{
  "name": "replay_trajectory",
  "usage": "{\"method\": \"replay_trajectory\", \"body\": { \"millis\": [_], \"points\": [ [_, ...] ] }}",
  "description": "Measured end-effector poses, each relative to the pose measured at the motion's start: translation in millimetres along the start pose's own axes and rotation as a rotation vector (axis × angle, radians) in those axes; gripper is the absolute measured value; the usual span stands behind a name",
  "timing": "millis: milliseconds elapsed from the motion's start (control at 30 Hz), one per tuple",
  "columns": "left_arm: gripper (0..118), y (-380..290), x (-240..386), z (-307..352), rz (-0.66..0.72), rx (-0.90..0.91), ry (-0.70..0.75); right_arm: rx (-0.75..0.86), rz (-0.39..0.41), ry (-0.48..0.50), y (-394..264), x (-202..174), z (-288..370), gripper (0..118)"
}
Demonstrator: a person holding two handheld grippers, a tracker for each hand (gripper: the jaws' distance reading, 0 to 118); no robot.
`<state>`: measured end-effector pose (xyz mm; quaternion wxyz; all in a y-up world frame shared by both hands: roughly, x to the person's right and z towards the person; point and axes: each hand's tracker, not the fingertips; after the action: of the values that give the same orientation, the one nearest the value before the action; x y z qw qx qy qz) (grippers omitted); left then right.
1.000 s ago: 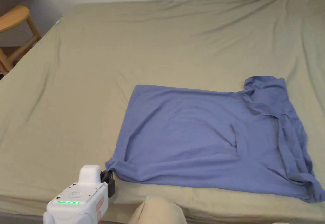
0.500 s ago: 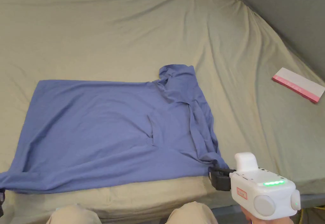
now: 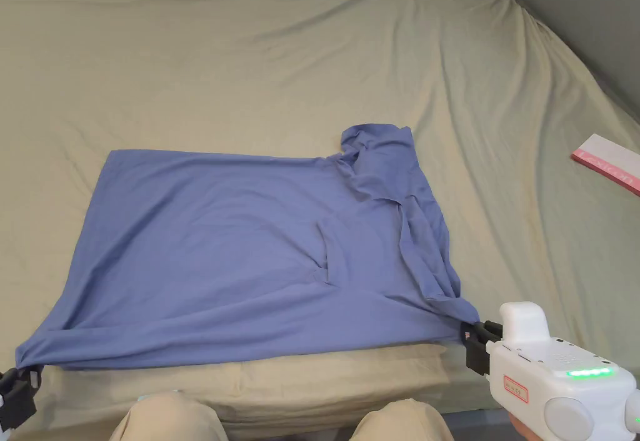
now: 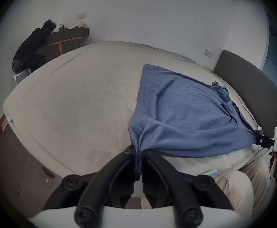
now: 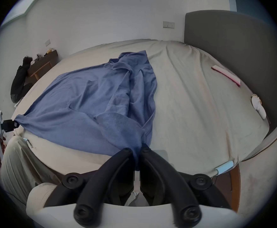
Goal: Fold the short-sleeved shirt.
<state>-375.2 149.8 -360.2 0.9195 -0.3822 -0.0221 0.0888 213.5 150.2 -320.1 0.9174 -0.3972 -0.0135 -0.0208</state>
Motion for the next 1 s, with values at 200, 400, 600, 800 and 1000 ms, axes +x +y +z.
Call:
{"method": "replay_trajectory", "body": {
  "millis": [200,400,600,800,1000],
  "points": [
    [5,-7,-6,23,-0.023,-0.012,-0.026,0.017,0.028,0.004,0,-3,33,5],
    [5,2,-6,46,-0.046,0.011,-0.052,0.053,0.055,-0.045,-6,9,57,5],
    [5,-13,-4,29,-0.069,-0.06,-0.049,-0.011,0.052,-0.032,-26,7,36,5],
    [5,-24,-20,4,-0.057,-0.089,-0.043,-0.046,-0.001,-0.029,-40,8,20,6],
    [45,-31,-18,0,-0.087,-0.079,-0.001,-0.019,0.045,-0.023,-47,7,23,41]
  ]
}}
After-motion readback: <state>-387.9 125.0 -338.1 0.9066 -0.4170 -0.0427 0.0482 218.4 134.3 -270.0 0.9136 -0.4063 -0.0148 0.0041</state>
